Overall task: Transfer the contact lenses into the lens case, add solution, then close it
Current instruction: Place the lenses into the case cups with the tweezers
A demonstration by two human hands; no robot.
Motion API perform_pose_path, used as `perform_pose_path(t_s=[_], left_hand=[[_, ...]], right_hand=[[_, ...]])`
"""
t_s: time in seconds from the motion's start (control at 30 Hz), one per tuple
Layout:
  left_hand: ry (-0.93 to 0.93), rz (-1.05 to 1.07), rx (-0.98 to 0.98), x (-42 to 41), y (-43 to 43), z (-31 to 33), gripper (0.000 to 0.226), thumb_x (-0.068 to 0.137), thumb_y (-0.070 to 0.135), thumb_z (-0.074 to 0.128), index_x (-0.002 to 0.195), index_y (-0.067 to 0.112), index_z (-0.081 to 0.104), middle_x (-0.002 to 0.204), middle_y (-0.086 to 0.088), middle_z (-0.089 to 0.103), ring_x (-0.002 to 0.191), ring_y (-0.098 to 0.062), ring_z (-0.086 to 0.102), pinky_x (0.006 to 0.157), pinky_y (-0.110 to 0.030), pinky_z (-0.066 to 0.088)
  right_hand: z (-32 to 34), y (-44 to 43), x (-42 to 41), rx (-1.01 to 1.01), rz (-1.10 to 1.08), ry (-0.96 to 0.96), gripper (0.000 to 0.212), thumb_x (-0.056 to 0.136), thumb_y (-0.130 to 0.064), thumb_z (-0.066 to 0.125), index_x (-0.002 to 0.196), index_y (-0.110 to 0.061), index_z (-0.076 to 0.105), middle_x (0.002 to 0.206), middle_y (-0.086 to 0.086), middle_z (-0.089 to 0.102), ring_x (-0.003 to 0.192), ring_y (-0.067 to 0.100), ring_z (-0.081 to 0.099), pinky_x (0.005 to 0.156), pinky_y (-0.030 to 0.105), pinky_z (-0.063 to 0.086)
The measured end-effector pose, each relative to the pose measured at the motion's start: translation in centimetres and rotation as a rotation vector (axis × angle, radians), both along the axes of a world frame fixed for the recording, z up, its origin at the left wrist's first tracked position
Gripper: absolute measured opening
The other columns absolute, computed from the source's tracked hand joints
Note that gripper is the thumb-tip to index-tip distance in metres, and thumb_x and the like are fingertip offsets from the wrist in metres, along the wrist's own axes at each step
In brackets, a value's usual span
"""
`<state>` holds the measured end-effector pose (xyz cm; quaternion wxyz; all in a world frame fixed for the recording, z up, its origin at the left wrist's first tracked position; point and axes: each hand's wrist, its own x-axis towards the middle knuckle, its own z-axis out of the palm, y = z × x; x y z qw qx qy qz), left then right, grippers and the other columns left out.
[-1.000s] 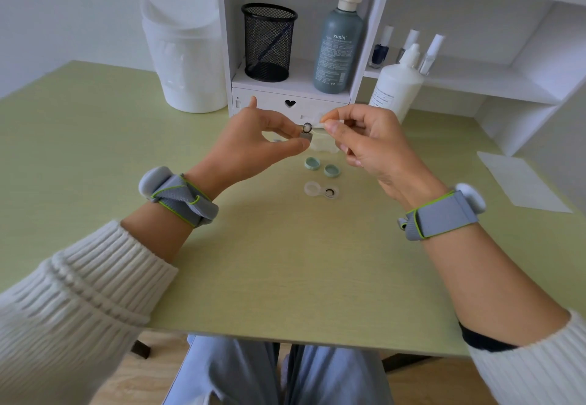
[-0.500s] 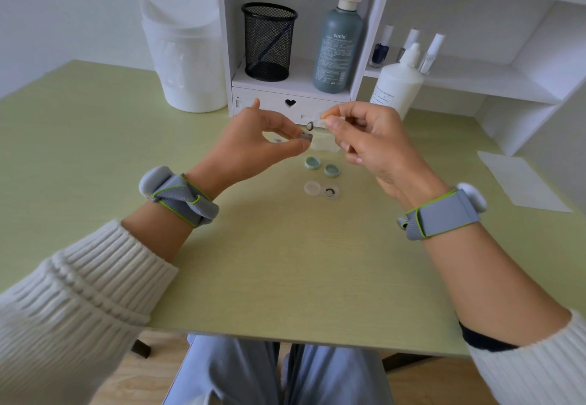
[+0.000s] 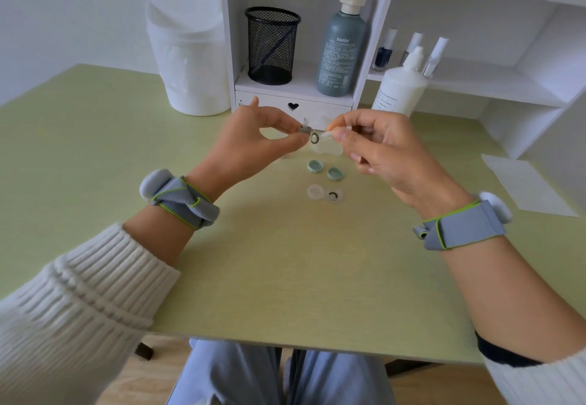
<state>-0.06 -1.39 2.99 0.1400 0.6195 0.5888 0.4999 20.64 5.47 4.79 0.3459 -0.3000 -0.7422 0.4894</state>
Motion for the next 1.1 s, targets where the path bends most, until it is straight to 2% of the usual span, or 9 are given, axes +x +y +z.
perform_pose_path(t_s=[0.1, 0.17, 0.23, 0.3, 0.33, 0.43, 0.67, 0.8, 1.1], left_hand=[[-0.025, 0.032, 0.026, 0.0, -0.1, 0.1, 0.014, 0.085, 0.029, 0.077, 0.093, 0.018, 0.078, 0.094, 0.012, 0.077, 0.094, 0.025, 0.058, 0.109, -0.006, 0.004], [-0.038, 0.057, 0.038, 0.1, -0.1, 0.2, 0.012, 0.085, 0.029, 0.077, 0.091, 0.018, 0.078, 0.094, 0.012, 0.077, 0.097, 0.013, 0.065, 0.112, -0.008, 0.007], [-0.049, 0.081, 0.045, 0.2, -0.1, 0.4, 0.007, 0.085, 0.028, 0.077, 0.087, 0.022, 0.077, 0.091, 0.017, 0.075, 0.095, 0.008, 0.068, 0.113, -0.009, 0.010], [-0.058, 0.090, 0.048, 0.3, -0.2, 0.4, 0.003, 0.084, 0.028, 0.077, 0.084, 0.026, 0.075, 0.087, 0.022, 0.073, 0.090, 0.008, 0.068, 0.114, -0.012, 0.012], [-0.058, 0.091, 0.048, 0.3, -0.2, 0.4, 0.003, 0.084, 0.028, 0.078, 0.084, 0.026, 0.075, 0.087, 0.023, 0.073, 0.089, 0.008, 0.068, 0.115, -0.015, 0.013], [-0.060, 0.100, 0.042, 0.4, -0.3, 0.5, 0.004, 0.084, 0.029, 0.078, 0.086, 0.025, 0.076, 0.087, 0.021, 0.074, 0.089, 0.008, 0.068, 0.120, -0.021, 0.015], [-0.062, 0.106, 0.019, 0.5, -0.4, 0.5, 0.006, 0.084, 0.029, 0.078, 0.087, 0.024, 0.077, 0.088, 0.022, 0.073, 0.088, 0.011, 0.067, 0.124, -0.031, 0.021], [-0.063, 0.112, 0.007, 0.6, -0.4, 0.6, 0.009, 0.084, 0.029, 0.078, 0.088, 0.021, 0.078, 0.088, 0.022, 0.073, 0.088, 0.012, 0.066, 0.124, -0.034, 0.023], [-0.051, 0.119, -0.003, 0.7, -0.4, 0.6, 0.012, 0.084, 0.030, 0.078, 0.090, 0.019, 0.078, 0.089, 0.021, 0.073, 0.087, 0.013, 0.065, 0.124, -0.036, 0.024]], right_hand=[[-0.6, 0.0, 0.6, 0.018, 0.013, -0.115, 0.007, 0.097, -0.011, 0.066, 0.100, -0.012, 0.072, 0.064, -0.003, 0.051, 0.053, 0.007, 0.040, 0.045, 0.017, 0.034], [-1.0, 0.0, 1.0, 0.068, 0.016, -0.207, 0.007, 0.097, -0.013, 0.066, 0.100, -0.014, 0.073, 0.060, -0.012, 0.056, 0.050, 0.002, 0.044, 0.047, 0.013, 0.035], [-1.1, -0.1, 1.2, 0.141, 0.018, -0.300, 0.008, 0.097, -0.014, 0.067, 0.102, -0.014, 0.073, 0.070, -0.005, 0.066, 0.051, -0.001, 0.052, 0.052, 0.011, 0.038], [-1.2, -0.1, 1.3, 0.209, 0.020, -0.381, 0.007, 0.096, -0.016, 0.068, 0.101, -0.018, 0.073, 0.086, 0.005, 0.074, 0.064, 0.003, 0.066, 0.062, 0.020, 0.047], [-1.3, -0.1, 1.3, 0.238, 0.016, -0.417, 0.007, 0.095, -0.018, 0.069, 0.100, -0.021, 0.073, 0.090, 0.007, 0.076, 0.075, 0.013, 0.071, 0.070, 0.029, 0.053], [-1.5, -0.2, 1.2, 0.296, 0.015, -0.501, 0.006, 0.094, -0.021, 0.069, 0.097, -0.025, 0.073, 0.090, 0.010, 0.075, 0.088, 0.029, 0.070, 0.087, 0.039, 0.054], [-1.6, -0.7, 0.8, 0.430, -0.004, -0.601, 0.008, 0.095, -0.019, 0.067, 0.099, -0.024, 0.072, 0.084, -0.001, 0.066, 0.073, 0.014, 0.058, 0.072, 0.027, 0.047], [-1.5, -0.9, 0.7, 0.485, -0.007, -0.641, 0.008, 0.095, -0.018, 0.066, 0.100, -0.020, 0.073, 0.087, -0.003, 0.062, 0.074, 0.011, 0.055, 0.064, 0.009, 0.038], [-1.8, -1.3, 0.3, 0.508, 0.031, -0.714, 0.007, 0.095, -0.019, 0.065, 0.100, -0.021, 0.070, 0.096, -0.004, 0.060, 0.076, 0.004, 0.053, 0.065, 0.006, 0.036]])
